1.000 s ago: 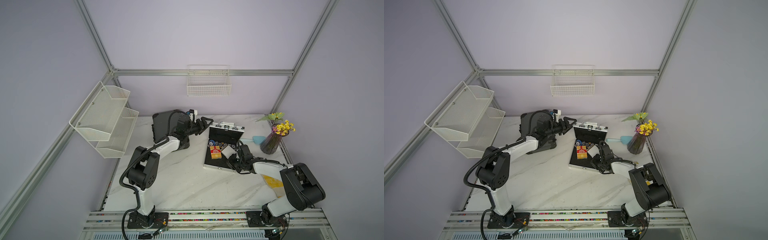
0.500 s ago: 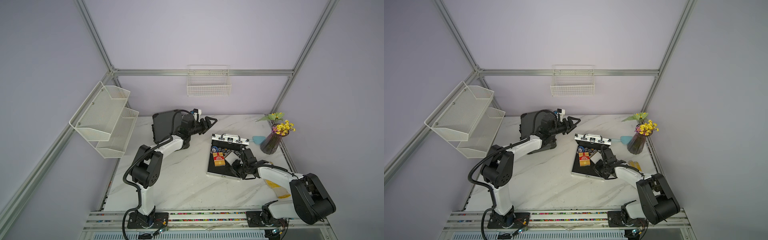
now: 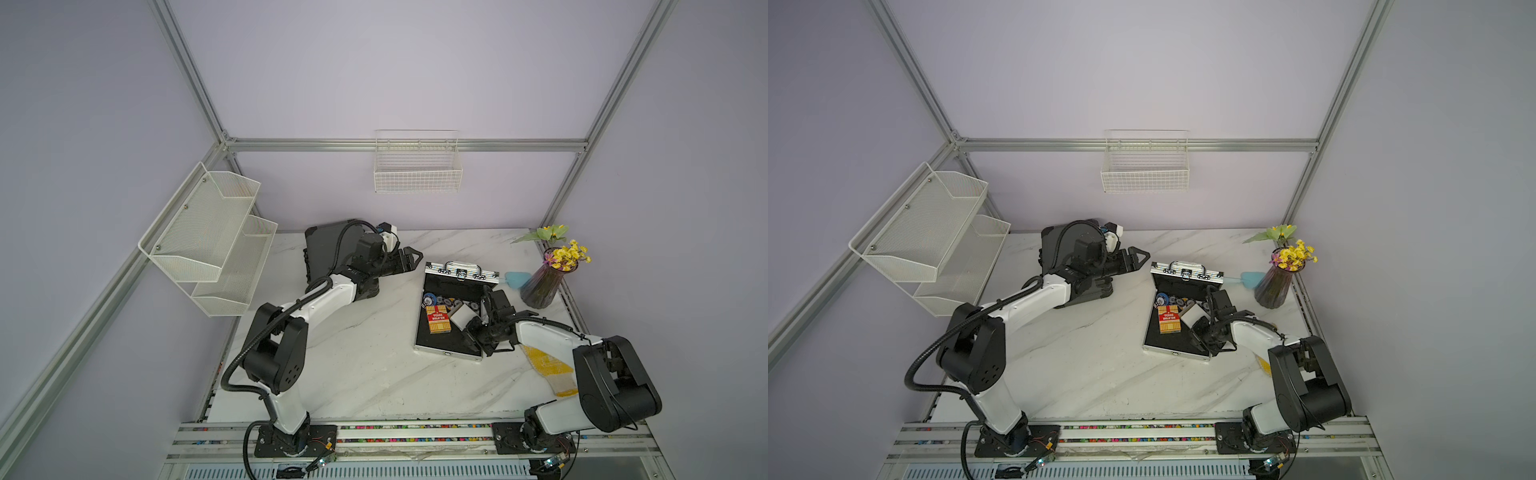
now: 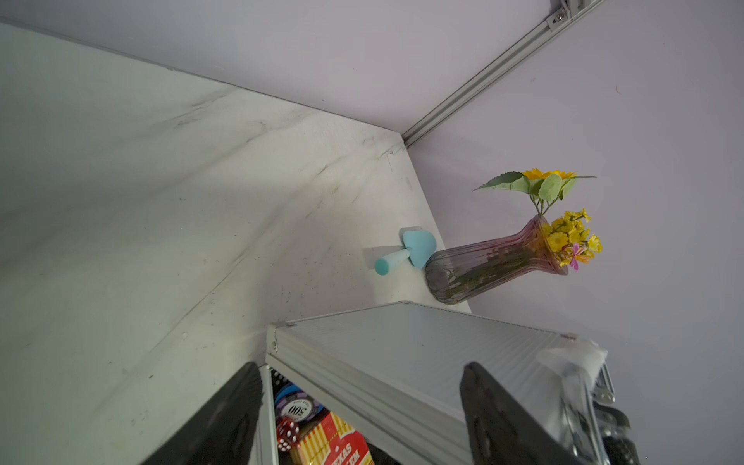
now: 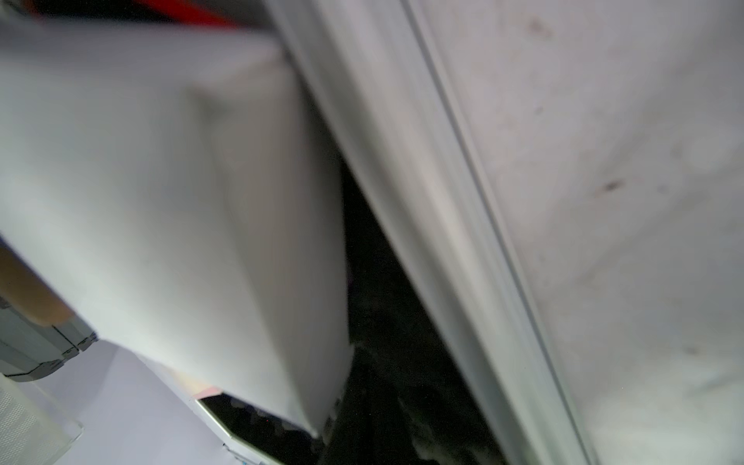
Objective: Open the poker set cases
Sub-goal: Open the poker set case at the center of the board.
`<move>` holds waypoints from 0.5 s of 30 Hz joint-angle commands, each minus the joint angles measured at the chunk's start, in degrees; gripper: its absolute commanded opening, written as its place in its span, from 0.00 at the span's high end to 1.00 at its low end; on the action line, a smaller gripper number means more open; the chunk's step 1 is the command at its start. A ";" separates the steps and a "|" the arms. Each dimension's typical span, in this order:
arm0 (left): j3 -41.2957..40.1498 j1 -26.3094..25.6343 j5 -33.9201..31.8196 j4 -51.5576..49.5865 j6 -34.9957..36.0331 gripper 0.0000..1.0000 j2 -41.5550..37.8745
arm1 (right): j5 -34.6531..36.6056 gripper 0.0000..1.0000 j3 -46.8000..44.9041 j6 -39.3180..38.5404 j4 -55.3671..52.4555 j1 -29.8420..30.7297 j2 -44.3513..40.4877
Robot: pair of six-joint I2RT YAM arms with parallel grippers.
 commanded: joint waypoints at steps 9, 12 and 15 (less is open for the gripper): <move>-5.83 0.11 17.45 -4.41 20.62 0.25 -9.48 | -2.75 0.94 5.83 -5.80 -14.14 -5.16 4.74; -3.67 -0.49 23.30 -4.31 18.28 0.28 -6.00 | -2.82 0.94 6.66 -6.04 -14.23 -5.28 5.55; -1.62 -1.31 25.59 -4.35 16.45 0.29 -3.01 | -3.28 0.94 7.31 -6.11 -14.34 -5.26 5.78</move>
